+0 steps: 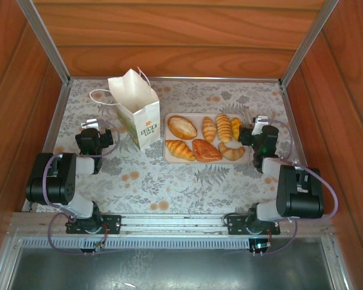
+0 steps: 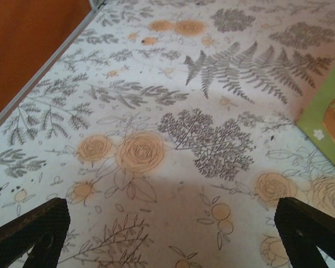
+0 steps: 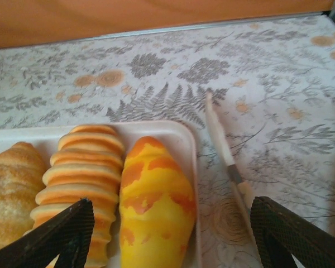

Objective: Take the fake bread out of the paper bag

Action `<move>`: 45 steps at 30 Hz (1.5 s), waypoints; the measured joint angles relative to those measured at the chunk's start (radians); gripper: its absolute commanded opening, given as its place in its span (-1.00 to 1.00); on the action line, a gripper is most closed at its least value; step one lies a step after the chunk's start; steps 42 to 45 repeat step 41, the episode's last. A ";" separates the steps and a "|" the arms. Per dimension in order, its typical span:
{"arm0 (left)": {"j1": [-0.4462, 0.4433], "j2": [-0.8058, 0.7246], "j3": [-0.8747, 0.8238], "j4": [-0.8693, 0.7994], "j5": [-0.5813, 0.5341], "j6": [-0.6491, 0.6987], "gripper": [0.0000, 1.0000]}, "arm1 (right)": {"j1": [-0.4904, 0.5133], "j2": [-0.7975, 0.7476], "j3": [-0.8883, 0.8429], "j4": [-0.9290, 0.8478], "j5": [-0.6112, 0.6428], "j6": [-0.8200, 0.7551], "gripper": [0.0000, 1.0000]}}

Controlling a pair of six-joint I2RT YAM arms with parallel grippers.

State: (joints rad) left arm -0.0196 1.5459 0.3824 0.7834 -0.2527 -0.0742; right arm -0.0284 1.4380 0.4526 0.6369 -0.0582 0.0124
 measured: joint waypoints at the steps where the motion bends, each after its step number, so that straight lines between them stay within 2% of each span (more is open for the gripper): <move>1: 0.000 0.000 0.000 0.012 0.003 0.000 1.00 | 0.011 0.017 -0.005 0.019 0.005 -0.002 0.58; 5: 0.000 0.000 0.000 0.048 0.012 0.001 1.00 | 0.035 0.071 -0.047 0.113 0.034 -0.003 0.61; 13: 0.000 0.001 0.000 0.063 0.051 0.023 1.00 | 0.036 0.076 -0.043 0.125 0.136 0.023 0.78; 15: 0.000 0.001 0.000 0.063 0.055 0.026 1.00 | 0.036 0.076 -0.032 0.124 0.158 0.027 0.99; 45: 0.000 0.001 0.000 0.064 0.068 0.030 1.00 | 0.042 0.076 -0.026 0.118 0.208 0.035 0.99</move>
